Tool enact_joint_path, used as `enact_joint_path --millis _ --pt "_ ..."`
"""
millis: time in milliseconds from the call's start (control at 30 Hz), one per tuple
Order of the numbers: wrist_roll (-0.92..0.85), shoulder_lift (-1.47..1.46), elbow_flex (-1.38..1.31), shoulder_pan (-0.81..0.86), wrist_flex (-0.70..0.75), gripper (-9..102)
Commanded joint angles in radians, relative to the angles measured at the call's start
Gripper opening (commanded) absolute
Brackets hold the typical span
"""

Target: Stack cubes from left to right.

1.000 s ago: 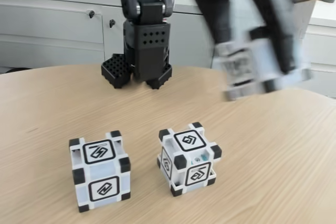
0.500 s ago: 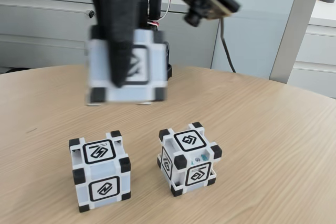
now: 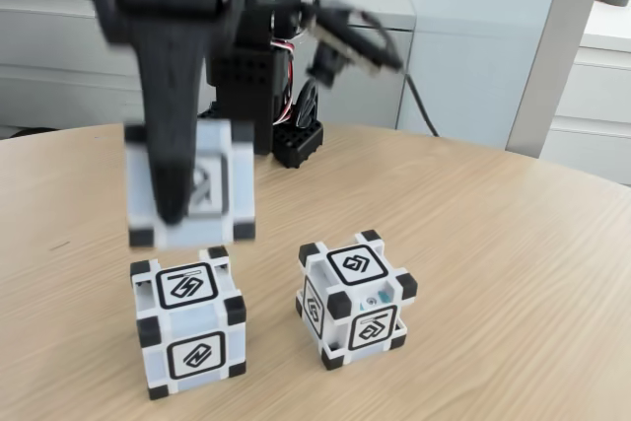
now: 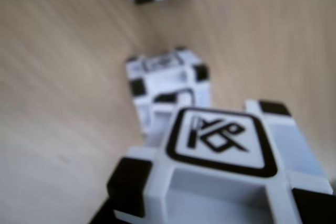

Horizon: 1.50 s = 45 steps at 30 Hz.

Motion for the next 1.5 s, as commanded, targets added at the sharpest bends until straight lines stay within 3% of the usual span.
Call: enact_joint_path --millis 0,467,633,800,1233,1467 --pt "0.006 -0.04 -0.035 0.023 0.005 0" --pt "0.0 -0.124 -0.037 0.025 0.003 2" --pt "-0.029 -0.1 -0.037 0.025 0.005 18" --pt "-0.057 -0.029 -0.025 0.025 0.005 27" --pt "-0.035 0.229 -0.021 0.005 0.006 34" --pt "0.089 0.279 -0.02 -0.253 0.006 30"
